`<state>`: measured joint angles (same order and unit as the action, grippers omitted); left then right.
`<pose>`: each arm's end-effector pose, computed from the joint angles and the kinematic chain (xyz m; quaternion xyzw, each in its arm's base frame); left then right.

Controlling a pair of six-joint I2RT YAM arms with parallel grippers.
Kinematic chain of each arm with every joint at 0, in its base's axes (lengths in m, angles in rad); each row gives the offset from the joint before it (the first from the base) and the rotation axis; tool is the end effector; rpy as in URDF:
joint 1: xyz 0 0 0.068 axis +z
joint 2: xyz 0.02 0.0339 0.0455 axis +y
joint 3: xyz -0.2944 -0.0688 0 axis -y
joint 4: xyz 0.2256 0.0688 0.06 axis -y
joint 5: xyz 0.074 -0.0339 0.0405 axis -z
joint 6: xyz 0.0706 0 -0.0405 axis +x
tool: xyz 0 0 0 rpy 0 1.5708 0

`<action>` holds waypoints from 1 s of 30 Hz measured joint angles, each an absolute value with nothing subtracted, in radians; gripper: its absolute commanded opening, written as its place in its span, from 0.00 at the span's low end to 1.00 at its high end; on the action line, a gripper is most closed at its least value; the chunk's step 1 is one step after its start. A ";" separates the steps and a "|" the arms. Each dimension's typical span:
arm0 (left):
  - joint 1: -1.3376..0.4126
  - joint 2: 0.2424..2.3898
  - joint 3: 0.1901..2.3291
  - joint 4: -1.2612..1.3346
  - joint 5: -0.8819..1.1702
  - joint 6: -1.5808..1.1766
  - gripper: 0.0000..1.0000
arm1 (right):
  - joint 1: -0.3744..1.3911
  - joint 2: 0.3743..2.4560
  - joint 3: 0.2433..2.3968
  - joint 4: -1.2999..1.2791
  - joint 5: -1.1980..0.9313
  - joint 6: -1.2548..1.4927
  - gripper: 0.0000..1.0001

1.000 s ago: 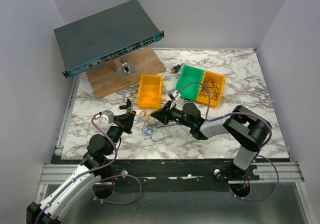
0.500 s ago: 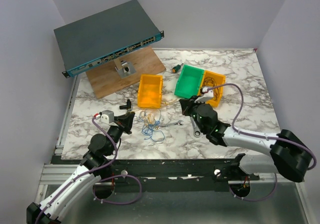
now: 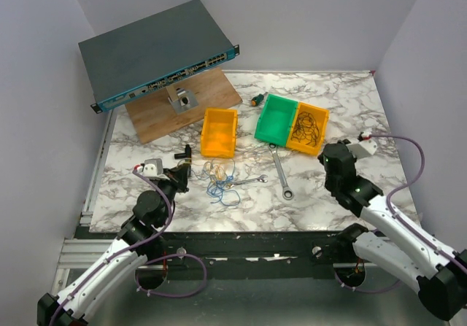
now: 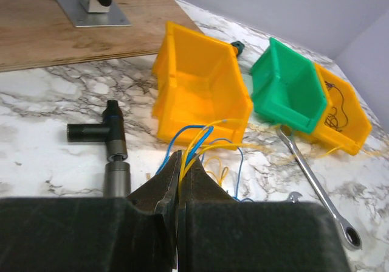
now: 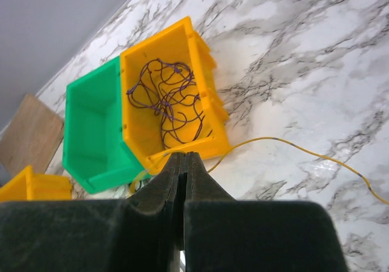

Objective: Untangle the cables

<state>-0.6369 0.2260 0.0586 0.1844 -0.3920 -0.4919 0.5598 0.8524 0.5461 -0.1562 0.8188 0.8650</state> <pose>0.1003 -0.0406 0.2034 -0.0887 0.6959 -0.2588 0.6640 0.1704 0.0459 0.2698 0.3256 0.7392 0.0594 0.5866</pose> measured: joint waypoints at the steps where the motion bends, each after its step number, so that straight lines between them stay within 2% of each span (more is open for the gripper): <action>1: -0.636 0.226 0.060 0.172 -0.414 -0.500 0.00 | 0.548 0.827 0.548 -0.179 0.830 0.870 0.01; 10: -0.636 0.224 0.072 0.109 -0.525 -0.545 0.00 | 0.530 0.763 0.643 -0.294 0.873 0.852 0.01; 14: -0.636 0.234 0.076 0.101 -0.534 -0.549 0.03 | 0.529 0.747 0.707 -0.292 0.884 0.780 0.01; 19: -0.636 0.281 0.089 0.108 -0.529 -0.543 0.00 | 0.529 0.745 0.857 -0.264 0.867 0.655 0.01; 20: -0.636 0.294 0.091 0.109 -0.529 -0.543 0.03 | 0.529 0.752 0.904 -0.259 0.866 0.632 0.01; 22: -0.637 0.320 0.099 0.106 -0.525 -0.545 0.26 | 0.530 0.769 0.995 -0.249 0.859 0.596 0.01; 23: -0.637 0.331 0.105 0.107 -0.522 -0.546 0.32 | 0.531 0.779 1.037 -0.244 0.848 0.579 0.01; 24: -0.637 0.340 0.111 0.110 -0.522 -0.546 0.32 | 0.530 0.790 1.077 -0.237 0.842 0.562 0.01; 25: -0.636 0.346 0.113 0.111 -0.522 -0.551 0.26 | 0.529 0.802 1.116 -0.232 0.828 0.546 0.01; 28: -0.634 0.366 0.116 0.114 -0.502 -0.536 0.00 | 0.527 0.845 1.224 -0.228 0.756 0.509 0.01; 30: -0.634 0.379 0.116 0.121 -0.491 -0.526 0.00 | 0.527 0.881 1.290 -0.228 0.716 0.495 0.01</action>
